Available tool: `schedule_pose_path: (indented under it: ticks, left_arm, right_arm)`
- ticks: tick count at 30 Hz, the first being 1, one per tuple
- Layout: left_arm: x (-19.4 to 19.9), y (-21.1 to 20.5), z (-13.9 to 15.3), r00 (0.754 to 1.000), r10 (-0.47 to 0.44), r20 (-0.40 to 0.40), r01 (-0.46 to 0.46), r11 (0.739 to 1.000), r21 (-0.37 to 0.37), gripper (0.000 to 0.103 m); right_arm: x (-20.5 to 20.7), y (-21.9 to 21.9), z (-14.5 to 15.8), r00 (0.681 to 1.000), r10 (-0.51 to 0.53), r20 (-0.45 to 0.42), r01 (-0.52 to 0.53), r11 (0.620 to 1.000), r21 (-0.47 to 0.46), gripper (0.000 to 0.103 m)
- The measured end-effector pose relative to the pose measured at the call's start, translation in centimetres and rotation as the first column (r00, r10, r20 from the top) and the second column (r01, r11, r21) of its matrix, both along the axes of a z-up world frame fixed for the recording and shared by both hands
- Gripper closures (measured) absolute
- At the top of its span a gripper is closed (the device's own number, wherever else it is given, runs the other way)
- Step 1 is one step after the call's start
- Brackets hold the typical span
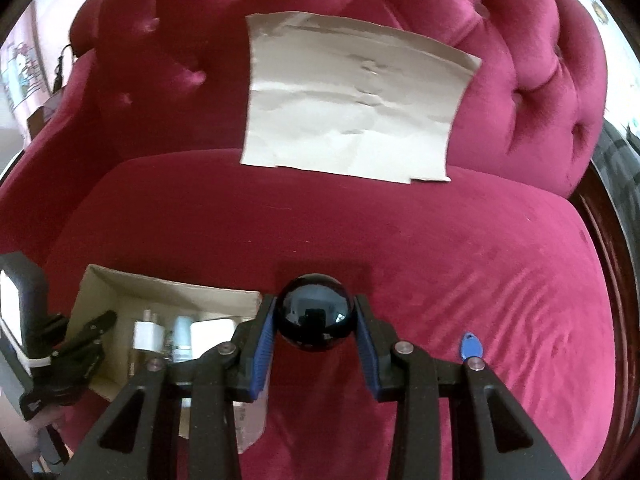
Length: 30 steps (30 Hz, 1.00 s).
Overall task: Organize rigid objects
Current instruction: 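Carry the black ball into the box and open the right gripper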
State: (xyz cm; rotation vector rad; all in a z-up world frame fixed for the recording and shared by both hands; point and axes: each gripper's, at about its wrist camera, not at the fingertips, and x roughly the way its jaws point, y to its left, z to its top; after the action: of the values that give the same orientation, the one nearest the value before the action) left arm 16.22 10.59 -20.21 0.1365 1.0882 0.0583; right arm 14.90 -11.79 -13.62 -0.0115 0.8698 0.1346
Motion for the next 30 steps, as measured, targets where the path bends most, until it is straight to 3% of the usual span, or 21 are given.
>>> schedule_pose_path:
  ticks: [30]
  left_arm:
    - [0.0, -0.1, 0.1, 1.0, -0.004, -0.002, 0.004, 1.0, -0.002, 0.097]
  right_arm:
    - [-1.6, 9.8, -1.0, 0.977, 0.211, -0.021, -0.21, 0.977, 0.034, 0.063]
